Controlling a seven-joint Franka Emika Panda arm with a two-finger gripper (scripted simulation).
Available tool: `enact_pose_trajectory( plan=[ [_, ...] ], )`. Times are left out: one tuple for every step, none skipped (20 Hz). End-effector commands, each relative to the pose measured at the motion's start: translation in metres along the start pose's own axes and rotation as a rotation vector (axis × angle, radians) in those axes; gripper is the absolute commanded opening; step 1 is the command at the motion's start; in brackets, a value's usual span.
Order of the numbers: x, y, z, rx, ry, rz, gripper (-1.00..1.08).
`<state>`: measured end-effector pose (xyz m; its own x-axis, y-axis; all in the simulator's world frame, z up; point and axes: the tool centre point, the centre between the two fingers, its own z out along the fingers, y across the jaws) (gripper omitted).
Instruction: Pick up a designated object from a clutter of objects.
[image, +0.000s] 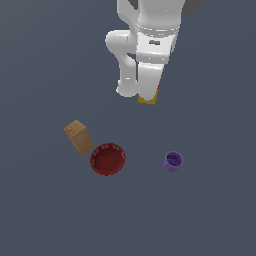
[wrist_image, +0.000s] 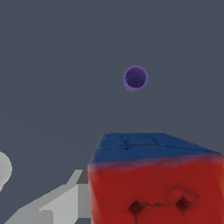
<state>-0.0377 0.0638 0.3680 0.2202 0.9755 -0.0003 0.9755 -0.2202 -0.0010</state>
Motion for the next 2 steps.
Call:
enact_pose_trajectory(
  plan=[
    [0.0011, 0.0010, -0.0028, -0.001, 0.000, 0.000, -1.00],
    [0.0011, 0.0012, -0.0026, -0.001, 0.000, 0.000, -1.00]
  ],
)
